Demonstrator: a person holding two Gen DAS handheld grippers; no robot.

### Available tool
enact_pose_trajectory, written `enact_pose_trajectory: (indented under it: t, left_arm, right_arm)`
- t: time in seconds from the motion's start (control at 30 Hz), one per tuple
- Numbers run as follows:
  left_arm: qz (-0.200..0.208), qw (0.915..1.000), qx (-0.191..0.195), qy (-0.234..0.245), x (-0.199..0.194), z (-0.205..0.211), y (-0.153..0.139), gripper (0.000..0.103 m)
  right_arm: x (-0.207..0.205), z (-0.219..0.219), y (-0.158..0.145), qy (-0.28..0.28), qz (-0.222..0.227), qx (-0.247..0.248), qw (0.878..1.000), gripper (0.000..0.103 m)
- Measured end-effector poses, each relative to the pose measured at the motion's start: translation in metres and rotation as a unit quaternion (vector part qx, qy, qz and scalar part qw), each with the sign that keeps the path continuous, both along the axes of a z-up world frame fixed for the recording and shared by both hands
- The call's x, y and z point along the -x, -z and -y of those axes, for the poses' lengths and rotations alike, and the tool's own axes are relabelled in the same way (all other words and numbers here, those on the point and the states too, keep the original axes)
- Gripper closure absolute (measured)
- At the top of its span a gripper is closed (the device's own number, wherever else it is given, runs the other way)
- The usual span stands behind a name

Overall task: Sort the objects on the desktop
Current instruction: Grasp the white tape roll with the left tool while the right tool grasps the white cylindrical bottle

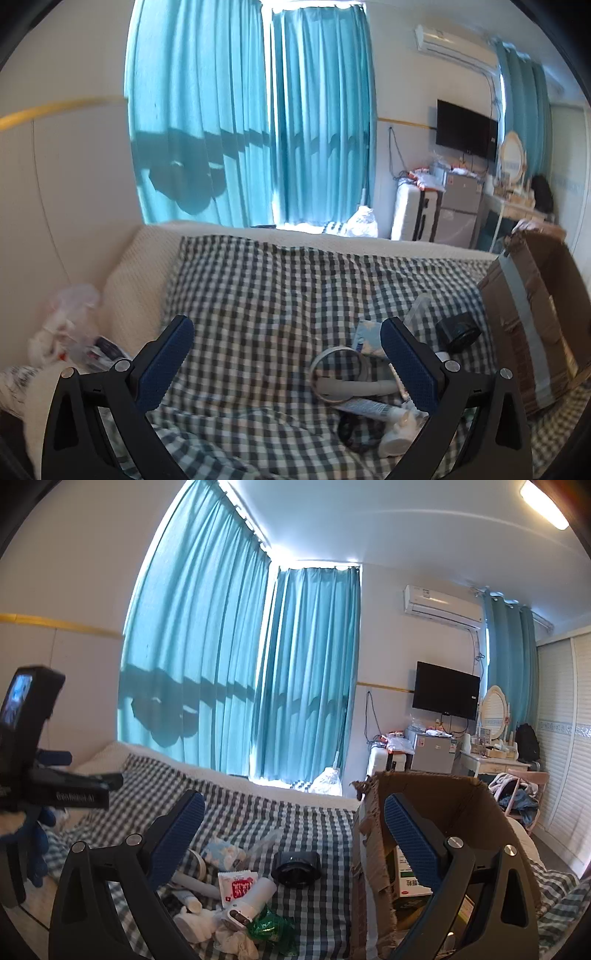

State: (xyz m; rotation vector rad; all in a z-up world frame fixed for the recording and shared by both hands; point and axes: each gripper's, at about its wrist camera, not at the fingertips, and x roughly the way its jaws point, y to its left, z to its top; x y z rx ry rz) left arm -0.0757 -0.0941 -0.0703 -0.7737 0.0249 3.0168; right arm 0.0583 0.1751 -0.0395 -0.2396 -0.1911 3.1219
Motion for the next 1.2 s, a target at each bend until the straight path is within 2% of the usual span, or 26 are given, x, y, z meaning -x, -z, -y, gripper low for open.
enact_pose_trajectory:
  t: [0.1,0.23,0.3,0.4,0.5,0.63,0.8,0.97,1.13,1.2]
  left_arm:
    - [-0.005,1.0000,-0.003,0.000,0.007,0.004,0.012,0.000]
    - [0.045,0.9981,0.024,-0.036,0.027,0.005,0.031,0.000]
    - [0.074,0.9966,0.001,-0.037,0.039,0.009,0.041,0.000]
    - [0.082,0.9961,-0.018,-0.026,0.047,0.006,0.052,0.000]
    - [0.085,0.9957,0.006,-0.037,0.054,-0.003,0.060,0.000]
    - [0.105,0.9932,0.038,-0.031,0.069,-0.017,0.073,0.000]
    - [0.129,0.9914,-0.003,-0.026,0.084,-0.013,0.100,0.001]
    - [0.160,0.9864,0.014,-0.032,0.099,-0.020,0.125,0.009]
    - [0.185,0.9821,0.026,-0.027,0.113,-0.029,0.145,0.012]
    - [0.195,0.9802,0.023,-0.028,0.117,-0.029,0.153,0.014]
  right_arm:
    - [0.015,-0.001,0.016,-0.004,0.024,0.004,1.000,0.004]
    - [0.036,0.001,0.040,-0.027,0.076,0.003,0.997,0.004]
    - [0.044,0.001,0.050,-0.033,0.098,0.006,0.995,0.004]
    - [0.057,0.001,0.065,-0.059,0.139,0.027,0.988,0.004]
    - [0.065,0.005,0.077,-0.067,0.164,0.035,0.984,0.004]
    - [0.075,0.009,0.091,-0.077,0.189,0.033,0.978,0.006]
    - [0.087,0.011,0.107,-0.090,0.219,0.040,0.971,0.012]
    - [0.102,0.011,0.121,-0.104,0.245,0.060,0.962,0.022]
    - [0.116,0.014,0.135,-0.108,0.267,0.061,0.956,0.023]
    - [0.117,0.018,0.139,-0.101,0.266,0.041,0.958,0.023]
